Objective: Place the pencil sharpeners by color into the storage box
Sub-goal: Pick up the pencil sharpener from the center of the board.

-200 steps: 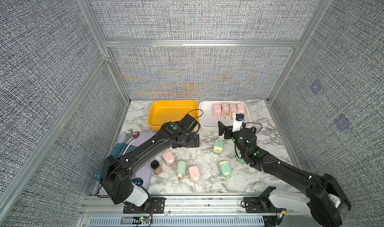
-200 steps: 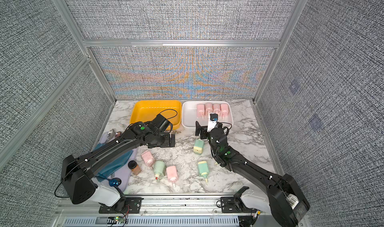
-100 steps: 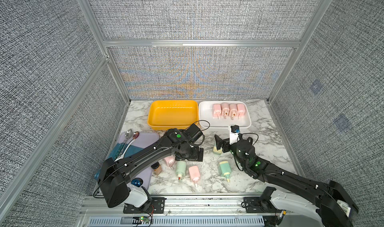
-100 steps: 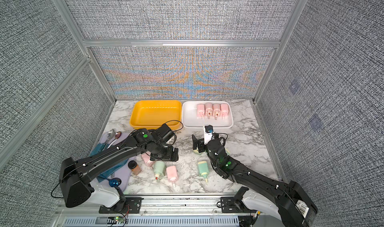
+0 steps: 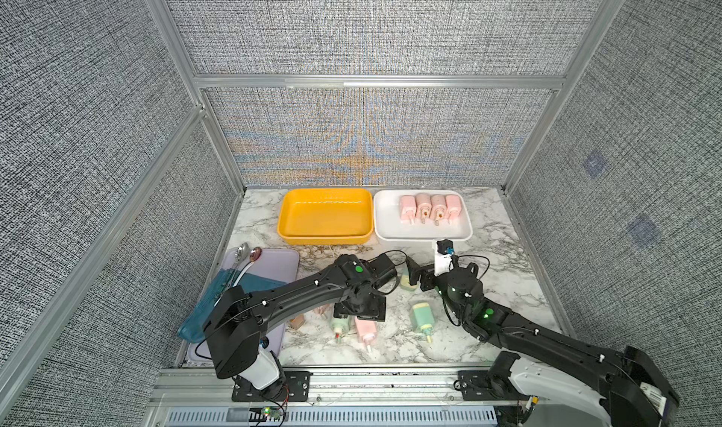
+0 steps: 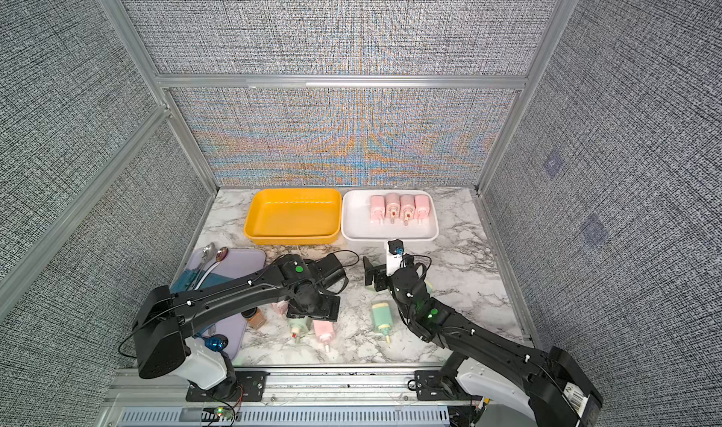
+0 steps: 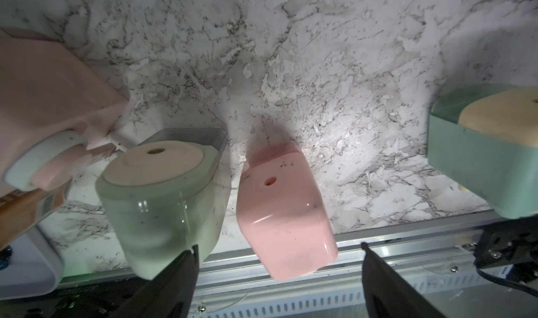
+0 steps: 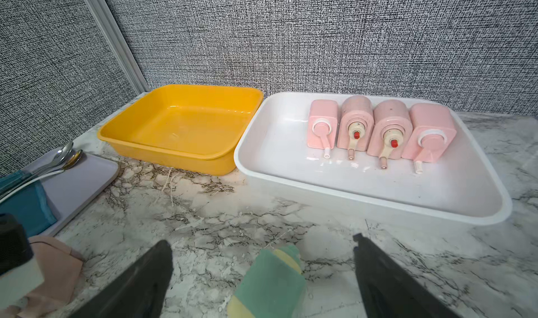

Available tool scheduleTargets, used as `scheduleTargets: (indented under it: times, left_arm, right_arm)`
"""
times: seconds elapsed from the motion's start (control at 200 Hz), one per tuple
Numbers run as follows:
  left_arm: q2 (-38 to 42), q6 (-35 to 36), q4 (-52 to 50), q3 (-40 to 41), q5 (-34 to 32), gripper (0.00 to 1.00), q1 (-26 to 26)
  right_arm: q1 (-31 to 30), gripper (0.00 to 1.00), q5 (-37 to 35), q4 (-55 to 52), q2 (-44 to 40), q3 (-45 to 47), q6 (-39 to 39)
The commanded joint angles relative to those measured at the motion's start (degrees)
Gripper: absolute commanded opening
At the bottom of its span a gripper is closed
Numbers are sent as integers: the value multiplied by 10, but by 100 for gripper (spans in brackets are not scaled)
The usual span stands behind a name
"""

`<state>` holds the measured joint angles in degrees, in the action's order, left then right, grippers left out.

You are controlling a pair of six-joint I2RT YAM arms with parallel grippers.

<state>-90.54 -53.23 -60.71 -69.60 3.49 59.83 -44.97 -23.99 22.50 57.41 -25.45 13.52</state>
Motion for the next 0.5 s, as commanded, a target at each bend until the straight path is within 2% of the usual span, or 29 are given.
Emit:
scheduleTargets:
  times: [0.0,0.21,0.495]
  left_arm:
    - [-14,-12,23,7,23,91,2]
    - [-42,7,38,-9,38,88,6]
    - [-78,31,36,-32,26,86,14]
  right_arm:
    - [0,99,-10,-3,2,2,5]
    - [0,99,-7,-3,17,-4,3]
    - [-1,99,-5,-7,28,-10,1]
